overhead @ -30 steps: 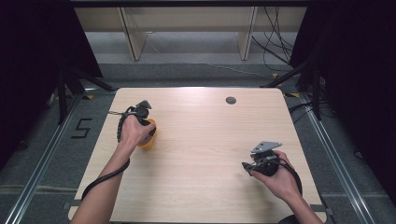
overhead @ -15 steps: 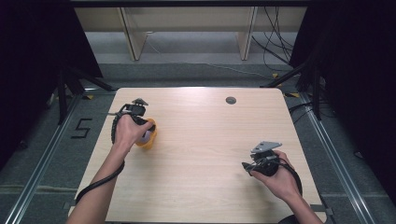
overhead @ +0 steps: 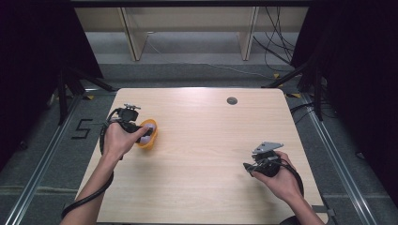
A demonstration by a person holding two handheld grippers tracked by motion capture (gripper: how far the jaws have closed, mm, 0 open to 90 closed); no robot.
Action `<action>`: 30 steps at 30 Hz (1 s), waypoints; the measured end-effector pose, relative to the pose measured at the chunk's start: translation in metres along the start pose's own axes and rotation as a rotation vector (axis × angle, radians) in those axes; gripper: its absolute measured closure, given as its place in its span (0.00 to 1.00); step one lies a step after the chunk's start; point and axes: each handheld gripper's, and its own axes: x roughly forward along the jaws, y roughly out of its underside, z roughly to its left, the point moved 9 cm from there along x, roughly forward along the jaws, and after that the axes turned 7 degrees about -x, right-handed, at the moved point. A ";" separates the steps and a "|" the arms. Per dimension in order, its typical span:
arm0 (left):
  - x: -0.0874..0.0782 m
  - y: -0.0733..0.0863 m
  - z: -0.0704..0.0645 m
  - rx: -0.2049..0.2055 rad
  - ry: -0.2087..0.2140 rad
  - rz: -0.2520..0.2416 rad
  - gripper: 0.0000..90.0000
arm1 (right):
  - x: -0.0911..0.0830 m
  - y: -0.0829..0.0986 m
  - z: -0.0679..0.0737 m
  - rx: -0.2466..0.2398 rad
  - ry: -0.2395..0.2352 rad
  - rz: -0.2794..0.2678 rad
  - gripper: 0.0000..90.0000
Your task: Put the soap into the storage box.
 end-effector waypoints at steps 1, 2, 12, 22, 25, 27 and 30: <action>-0.004 0.003 -0.003 0.013 0.013 -0.009 0.27 | 0.000 0.000 0.000 -0.001 -0.001 0.005 0.56; -0.004 0.003 -0.003 0.013 0.013 -0.009 0.27 | 0.000 0.000 0.000 0.001 -0.001 0.000 0.56; -0.019 0.030 -0.012 0.054 0.074 -0.076 0.25 | -0.002 0.000 0.001 0.013 -0.005 0.006 0.56; -0.018 0.070 -0.004 0.103 0.094 -0.095 0.28 | -0.002 0.001 0.003 0.022 -0.013 0.014 0.56; -0.017 0.085 -0.004 0.096 0.100 -0.144 0.30 | -0.002 0.001 0.003 0.024 -0.014 0.015 0.56; -0.016 0.096 -0.003 0.091 0.109 -0.169 0.31 | -0.001 0.000 0.001 0.010 -0.007 0.005 0.56; -0.009 0.118 -0.002 0.086 0.104 -0.195 0.32 | -0.002 0.001 0.003 0.021 -0.014 0.014 0.56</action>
